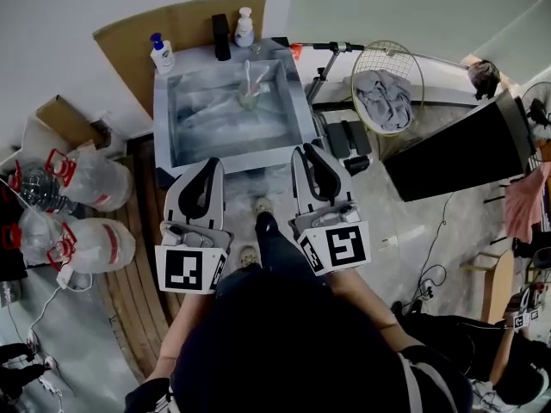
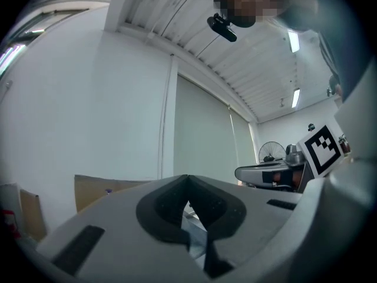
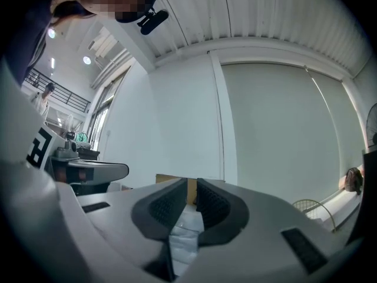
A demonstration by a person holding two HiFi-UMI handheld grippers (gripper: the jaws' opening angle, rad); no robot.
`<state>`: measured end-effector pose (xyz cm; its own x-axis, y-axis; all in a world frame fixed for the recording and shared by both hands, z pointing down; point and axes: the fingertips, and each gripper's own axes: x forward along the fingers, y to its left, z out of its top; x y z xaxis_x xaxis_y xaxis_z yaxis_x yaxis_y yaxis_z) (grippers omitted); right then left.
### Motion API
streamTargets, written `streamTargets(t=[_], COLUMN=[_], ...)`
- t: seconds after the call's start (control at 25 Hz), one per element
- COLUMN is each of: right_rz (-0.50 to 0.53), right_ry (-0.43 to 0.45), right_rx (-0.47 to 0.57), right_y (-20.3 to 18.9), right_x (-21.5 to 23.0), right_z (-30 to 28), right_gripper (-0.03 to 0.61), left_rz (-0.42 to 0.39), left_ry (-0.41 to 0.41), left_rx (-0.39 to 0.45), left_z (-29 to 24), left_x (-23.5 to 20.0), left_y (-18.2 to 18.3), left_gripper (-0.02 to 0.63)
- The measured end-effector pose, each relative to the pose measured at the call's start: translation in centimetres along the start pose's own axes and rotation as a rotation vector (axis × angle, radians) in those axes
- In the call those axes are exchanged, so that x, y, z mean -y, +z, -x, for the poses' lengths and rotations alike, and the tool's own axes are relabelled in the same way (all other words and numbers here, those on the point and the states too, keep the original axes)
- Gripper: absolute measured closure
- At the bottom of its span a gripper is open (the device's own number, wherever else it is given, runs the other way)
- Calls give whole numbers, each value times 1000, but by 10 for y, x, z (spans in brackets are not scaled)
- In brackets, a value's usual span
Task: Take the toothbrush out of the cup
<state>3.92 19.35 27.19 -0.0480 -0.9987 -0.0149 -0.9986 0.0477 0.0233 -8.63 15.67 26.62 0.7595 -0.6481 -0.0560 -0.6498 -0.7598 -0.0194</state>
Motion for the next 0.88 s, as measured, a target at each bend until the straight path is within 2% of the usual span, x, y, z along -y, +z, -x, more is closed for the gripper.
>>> streamTargets(t=[0.2, 0.4, 0.56, 0.88], right_rz=[42, 20, 23, -6], right_ry=[20, 63, 117, 214], right_rx=[13, 9, -31, -214], right_y=[-14, -41, -69, -145], right_x=[24, 55, 73, 86], right_z=[-51, -107, -146, -194], right_gripper=[540, 540, 540, 531], left_rz=[-14, -1, -13, -9], left_ry=[12, 42, 69, 104], left_rx=[15, 14, -13, -78], left_z=[-49, -103, -139, -182], left_x=[-19, -38, -51, -65], left_y=[-3, -12, -24, -52], left_gripper=[594, 594, 594, 594])
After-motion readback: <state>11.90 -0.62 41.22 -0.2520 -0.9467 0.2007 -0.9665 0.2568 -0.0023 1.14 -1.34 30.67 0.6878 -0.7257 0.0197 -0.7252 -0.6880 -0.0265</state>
